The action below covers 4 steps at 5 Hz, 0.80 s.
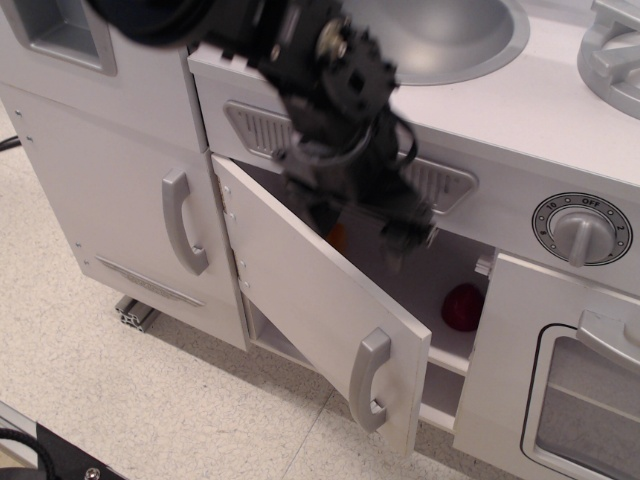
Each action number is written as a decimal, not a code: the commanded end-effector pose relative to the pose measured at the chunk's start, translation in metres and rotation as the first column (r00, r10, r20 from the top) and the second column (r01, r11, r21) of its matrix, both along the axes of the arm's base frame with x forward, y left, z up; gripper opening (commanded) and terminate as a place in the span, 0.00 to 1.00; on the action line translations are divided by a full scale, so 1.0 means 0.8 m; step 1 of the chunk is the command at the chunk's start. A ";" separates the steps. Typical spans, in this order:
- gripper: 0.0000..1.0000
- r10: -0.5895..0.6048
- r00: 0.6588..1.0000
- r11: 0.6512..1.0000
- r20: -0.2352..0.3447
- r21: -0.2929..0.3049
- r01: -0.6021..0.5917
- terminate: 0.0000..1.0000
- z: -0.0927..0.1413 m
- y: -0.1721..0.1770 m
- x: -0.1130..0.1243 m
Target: Open cabinet
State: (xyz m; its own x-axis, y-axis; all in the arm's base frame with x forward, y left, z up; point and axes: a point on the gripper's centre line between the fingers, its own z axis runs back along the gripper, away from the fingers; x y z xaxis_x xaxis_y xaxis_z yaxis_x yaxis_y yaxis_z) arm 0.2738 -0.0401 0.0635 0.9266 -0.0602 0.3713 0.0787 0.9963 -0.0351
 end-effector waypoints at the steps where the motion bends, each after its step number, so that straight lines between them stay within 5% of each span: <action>1: 1.00 -0.066 0.998 0.998 -0.014 0.015 0.066 0.00 -0.036 -0.024 0.049; 4: 1.00 -0.130 0.984 0.990 -0.122 0.031 0.134 0.00 -0.067 0.010 0.020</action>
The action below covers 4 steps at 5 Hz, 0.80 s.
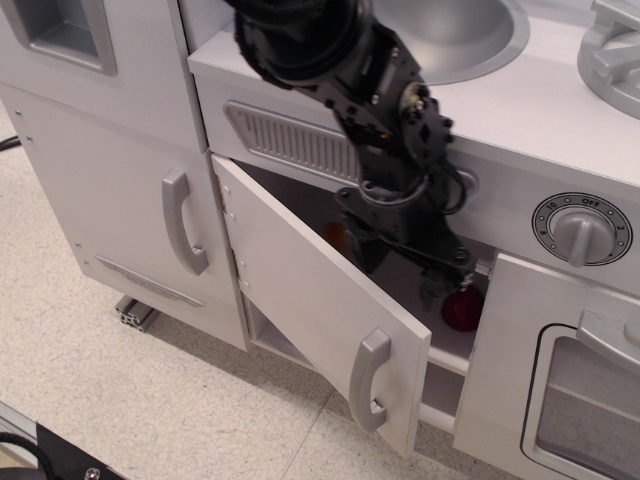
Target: Open cabinet
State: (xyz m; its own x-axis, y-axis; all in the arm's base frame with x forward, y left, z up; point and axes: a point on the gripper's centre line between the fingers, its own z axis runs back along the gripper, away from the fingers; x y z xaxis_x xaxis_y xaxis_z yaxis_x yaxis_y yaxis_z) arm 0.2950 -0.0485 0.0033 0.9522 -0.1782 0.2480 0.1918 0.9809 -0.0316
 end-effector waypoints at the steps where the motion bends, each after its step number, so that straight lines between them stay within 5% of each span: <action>1: 1.00 -0.038 0.999 0.999 -0.032 0.035 0.040 0.00 -0.002 0.051 -0.030; 4: 1.00 -0.010 0.999 0.996 -0.039 0.088 0.013 0.00 -0.003 0.144 -0.059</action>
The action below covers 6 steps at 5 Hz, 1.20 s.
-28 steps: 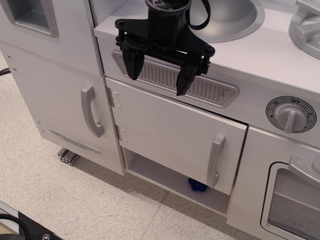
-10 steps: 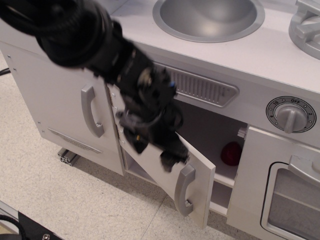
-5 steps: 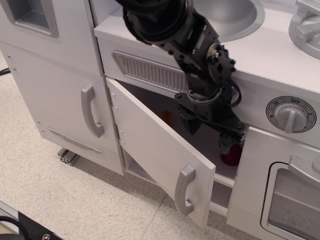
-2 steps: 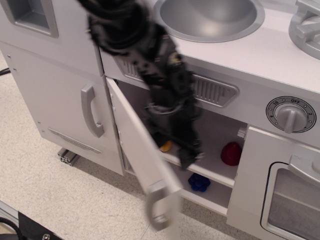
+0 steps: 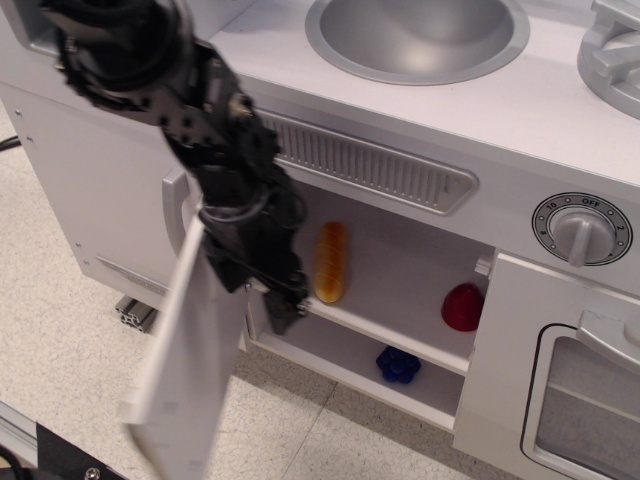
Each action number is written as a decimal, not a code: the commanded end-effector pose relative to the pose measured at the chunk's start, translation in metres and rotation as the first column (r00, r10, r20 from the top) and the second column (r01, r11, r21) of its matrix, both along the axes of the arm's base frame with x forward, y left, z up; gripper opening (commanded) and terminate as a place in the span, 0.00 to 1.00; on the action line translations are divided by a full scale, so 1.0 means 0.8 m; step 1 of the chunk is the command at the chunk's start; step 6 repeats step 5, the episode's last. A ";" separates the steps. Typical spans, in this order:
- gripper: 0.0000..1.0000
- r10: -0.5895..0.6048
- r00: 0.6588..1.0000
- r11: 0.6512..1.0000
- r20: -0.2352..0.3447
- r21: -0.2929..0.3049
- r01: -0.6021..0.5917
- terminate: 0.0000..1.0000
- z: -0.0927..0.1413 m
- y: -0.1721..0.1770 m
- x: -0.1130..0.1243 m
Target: Open cabinet
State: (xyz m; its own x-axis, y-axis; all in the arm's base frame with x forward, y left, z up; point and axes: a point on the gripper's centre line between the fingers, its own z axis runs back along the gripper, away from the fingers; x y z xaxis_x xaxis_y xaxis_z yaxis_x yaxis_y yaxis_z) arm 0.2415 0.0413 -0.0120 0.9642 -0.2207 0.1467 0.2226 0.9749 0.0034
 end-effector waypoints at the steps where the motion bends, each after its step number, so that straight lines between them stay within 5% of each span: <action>1: 1.00 0.053 0.996 0.997 0.067 0.060 -0.057 0.00 0.014 0.061 0.010; 4: 1.00 0.078 0.994 0.993 0.075 0.084 -0.085 0.00 0.014 0.080 0.013; 5: 1.00 0.078 0.994 0.993 0.075 0.084 -0.085 1.00 0.014 0.080 0.013; 6: 1.00 0.078 0.994 0.993 0.075 0.084 -0.085 1.00 0.014 0.080 0.013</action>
